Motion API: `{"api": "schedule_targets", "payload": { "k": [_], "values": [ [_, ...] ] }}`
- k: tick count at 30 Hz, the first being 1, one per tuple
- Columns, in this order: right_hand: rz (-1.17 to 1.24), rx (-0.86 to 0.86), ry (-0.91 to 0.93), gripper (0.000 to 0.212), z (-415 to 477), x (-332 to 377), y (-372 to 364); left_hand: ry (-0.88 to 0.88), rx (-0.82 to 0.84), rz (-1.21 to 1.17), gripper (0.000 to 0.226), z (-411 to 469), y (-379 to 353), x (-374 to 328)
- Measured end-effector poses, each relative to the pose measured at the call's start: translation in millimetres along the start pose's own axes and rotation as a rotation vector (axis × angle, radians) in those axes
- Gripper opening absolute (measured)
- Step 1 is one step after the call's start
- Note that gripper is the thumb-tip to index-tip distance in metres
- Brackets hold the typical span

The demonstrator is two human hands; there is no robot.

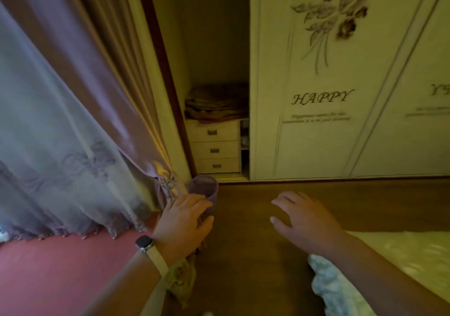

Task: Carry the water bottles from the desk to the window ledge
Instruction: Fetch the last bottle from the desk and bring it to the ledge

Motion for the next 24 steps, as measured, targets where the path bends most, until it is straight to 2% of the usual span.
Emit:
{"api": "schedule_targets", "payload": {
  "k": [8, 14, 24],
  "values": [
    [-0.046, 0.025, -0.212, 0.052, 97.9, -65.3, -5.6, -0.152, 0.075, -0.087, 0.041, 159.7, -41.4, 38.4],
    [-0.052, -0.014, -0.394, 0.051, 167.3, -92.4, 23.0, -0.279, 0.14, -0.105, 0.048, 278.4, -42.6, 63.3],
    [-0.059, -0.063, -0.597, 0.053, 200.8, -165.4, 54.1, -0.495, 0.164, -0.054, 0.044, 421.7, -48.2, -5.7]
  ]
}}
Point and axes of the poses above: each hand's wrist, its own z-axis towards the middle knuckle, its own y-axis out of the back of the hand, x = y × z, the point moved 9 cm from there along z, towards the middle knuckle, and after that the axes turned 5 degrees about x, right-handed, at the moved point
